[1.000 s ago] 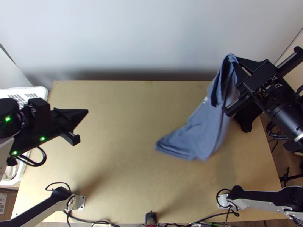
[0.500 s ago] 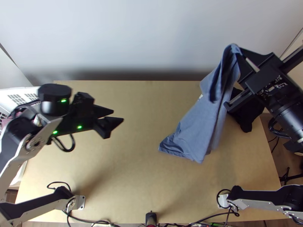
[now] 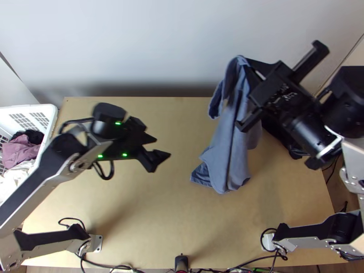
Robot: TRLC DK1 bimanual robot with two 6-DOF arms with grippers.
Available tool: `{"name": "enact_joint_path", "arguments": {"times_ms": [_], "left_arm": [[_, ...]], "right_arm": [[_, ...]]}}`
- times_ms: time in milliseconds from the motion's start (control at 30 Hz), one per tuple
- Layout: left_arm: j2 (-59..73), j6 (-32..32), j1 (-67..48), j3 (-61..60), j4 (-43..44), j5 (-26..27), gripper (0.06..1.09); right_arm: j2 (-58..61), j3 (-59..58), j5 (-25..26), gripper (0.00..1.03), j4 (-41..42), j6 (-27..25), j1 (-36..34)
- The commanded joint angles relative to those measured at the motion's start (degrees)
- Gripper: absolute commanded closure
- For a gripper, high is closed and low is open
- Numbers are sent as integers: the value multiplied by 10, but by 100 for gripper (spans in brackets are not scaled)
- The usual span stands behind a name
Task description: Fold the t-shirt
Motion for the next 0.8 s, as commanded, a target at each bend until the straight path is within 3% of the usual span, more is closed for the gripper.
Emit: {"name": "enact_joint_path", "arguments": {"times_ms": [0, 233, 567, 767], "left_arm": [[67, 14, -49, -5, 24, -11, 12], [192, 17, -128, 76, 49, -32, 11], [342, 20, -184, 217, 52, -50, 12], [386, 21, -190, 246, 67, -98, 11]], "right_arm": [[7, 8, 14, 100, 25, -11, 9], [-31, 6, 21, 100, 10, -19, -42], [-57, 2, 32, 100, -11, -22, -58], [-61, 0, 32, 100, -13, -22, -65]]}}
